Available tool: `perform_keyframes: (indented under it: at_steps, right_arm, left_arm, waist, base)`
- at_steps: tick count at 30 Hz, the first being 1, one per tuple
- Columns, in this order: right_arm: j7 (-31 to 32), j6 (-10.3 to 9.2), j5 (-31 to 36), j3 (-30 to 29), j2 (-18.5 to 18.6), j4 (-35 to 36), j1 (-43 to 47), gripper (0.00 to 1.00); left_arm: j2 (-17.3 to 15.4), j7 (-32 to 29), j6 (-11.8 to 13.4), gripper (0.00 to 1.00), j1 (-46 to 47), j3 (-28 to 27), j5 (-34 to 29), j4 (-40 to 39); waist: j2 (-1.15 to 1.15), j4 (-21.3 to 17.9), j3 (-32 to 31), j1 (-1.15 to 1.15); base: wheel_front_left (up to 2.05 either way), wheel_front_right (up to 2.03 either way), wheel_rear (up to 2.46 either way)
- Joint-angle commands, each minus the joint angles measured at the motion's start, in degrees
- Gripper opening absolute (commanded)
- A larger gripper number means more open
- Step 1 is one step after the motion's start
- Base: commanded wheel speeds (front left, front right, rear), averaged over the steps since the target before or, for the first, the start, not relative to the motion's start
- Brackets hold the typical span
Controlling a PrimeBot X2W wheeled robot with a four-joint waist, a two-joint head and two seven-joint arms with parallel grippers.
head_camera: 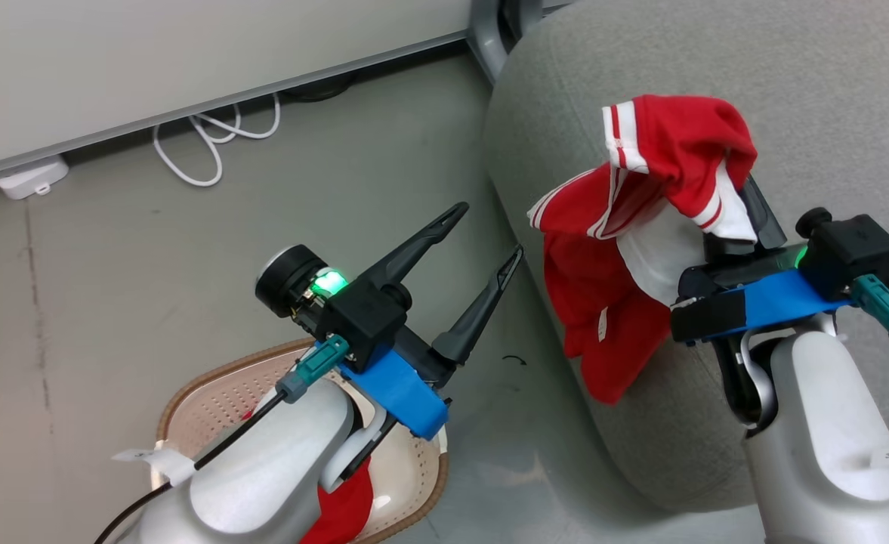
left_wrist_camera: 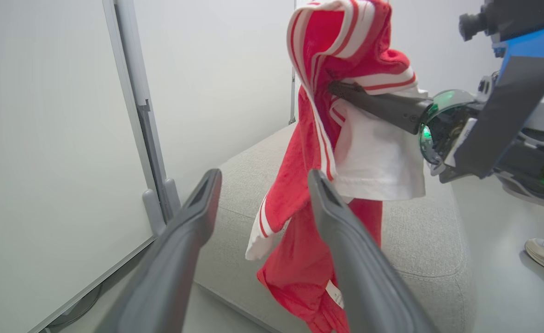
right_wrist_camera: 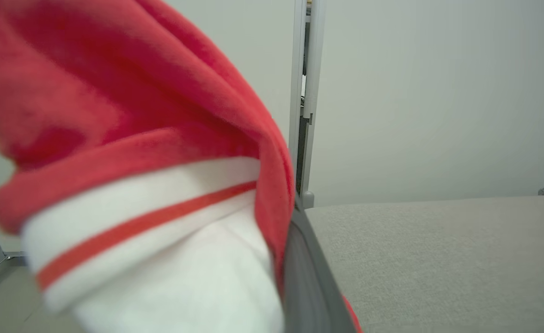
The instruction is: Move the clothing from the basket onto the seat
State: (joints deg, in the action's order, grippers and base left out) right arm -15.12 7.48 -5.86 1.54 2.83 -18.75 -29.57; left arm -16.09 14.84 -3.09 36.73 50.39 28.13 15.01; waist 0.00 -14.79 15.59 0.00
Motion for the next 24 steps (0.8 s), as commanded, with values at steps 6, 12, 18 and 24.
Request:
perform_keyframes:
  at_steps: [6, 12, 18, 24]
  right_arm:
    - [-0.05, 0.03, 0.12, -0.78, 0.1, 1.18, 2.15, 0.0]
    - [-0.05, 0.03, 0.69, -0.98, 0.1, 2.02, 2.23, 0.0]
    - [-0.05, 0.03, 2.71, -1.28, 0.75, 3.5, -2.16, 0.0]
    - [-0.06, 0.03, 2.16, -4.23, 4.15, 5.19, -11.75, 0.0]
  left_arm:
    - [0.48, 0.36, -0.48, 1.0, 0.43, 0.29, -0.4, 0.63]
    - [0.9, 0.37, -0.79, 1.0, 0.76, 0.32, -0.56, 0.98]
    - [0.85, 0.39, -0.69, 1.0, 1.52, 0.01, -1.27, 0.44]
    - [-0.08, 0.03, -0.63, 1.0, 3.02, 0.1, -2.19, -0.3]
  waist:
    - [0.0, -2.12, -0.01, 0.0]
    - [0.0, -2.33, -0.26, 0.0]
    - [0.0, -1.62, 1.34, 0.0]
    - [0.0, -1.07, 5.39, 0.0]
  base:
    - [0.0, 0.0, 0.0]
    - [0.0, 0.0, 0.0]
    - [0.0, 0.0, 0.0]
    - [0.0, 0.0, 0.0]
